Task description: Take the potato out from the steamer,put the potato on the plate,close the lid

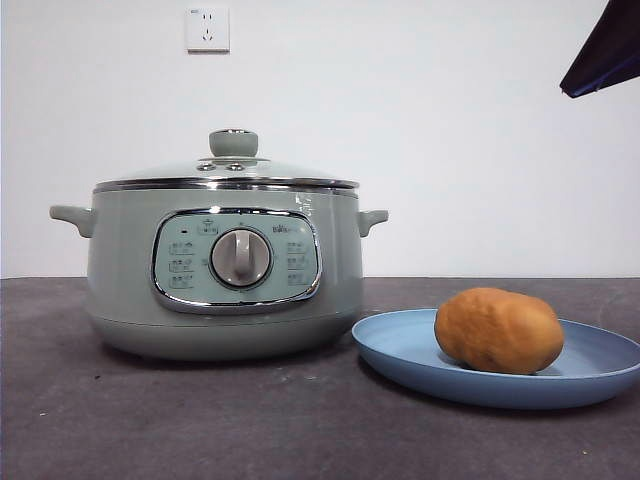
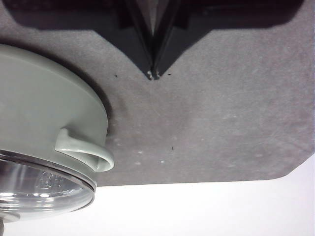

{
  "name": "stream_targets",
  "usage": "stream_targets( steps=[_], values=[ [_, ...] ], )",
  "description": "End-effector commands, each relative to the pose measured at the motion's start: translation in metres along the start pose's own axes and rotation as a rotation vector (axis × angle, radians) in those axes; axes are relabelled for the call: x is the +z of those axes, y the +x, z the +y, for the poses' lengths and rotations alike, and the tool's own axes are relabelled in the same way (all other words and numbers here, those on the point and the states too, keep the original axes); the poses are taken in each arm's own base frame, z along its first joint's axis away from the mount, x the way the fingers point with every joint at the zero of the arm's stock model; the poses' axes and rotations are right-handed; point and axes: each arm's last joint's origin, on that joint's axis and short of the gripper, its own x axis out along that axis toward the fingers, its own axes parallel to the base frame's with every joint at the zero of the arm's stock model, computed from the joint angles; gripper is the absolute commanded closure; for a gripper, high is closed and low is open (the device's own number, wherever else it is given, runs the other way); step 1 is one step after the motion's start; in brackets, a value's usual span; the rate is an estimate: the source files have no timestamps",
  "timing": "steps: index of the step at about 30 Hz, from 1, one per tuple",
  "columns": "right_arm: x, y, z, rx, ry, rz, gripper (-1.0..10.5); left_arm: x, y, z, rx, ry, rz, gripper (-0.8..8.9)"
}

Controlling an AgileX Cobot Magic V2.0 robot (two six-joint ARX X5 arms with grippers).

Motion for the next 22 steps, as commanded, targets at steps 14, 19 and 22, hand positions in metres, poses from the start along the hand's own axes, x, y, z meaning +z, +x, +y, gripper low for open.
stream_targets(
  steps=[14,19,22],
  values=[
    [-0.007,-0.037,-0.002,-0.172,-0.17,-0.284,9.5,-0.005,0.001,0.0,0.005,-0.009,0.012,8.16],
    [-0.034,-0.042,-0.014,-0.303,-0.195,-0.486,9.5,-0.005,0.001,0.0,0.006,-0.008,0.012,8.17],
    [-0.057,-0.032,-0.025,-0.338,-0.201,-0.563,9.5,-0.005,0.001,0.0,0.006,-0.009,0.012,8.16]
  ],
)
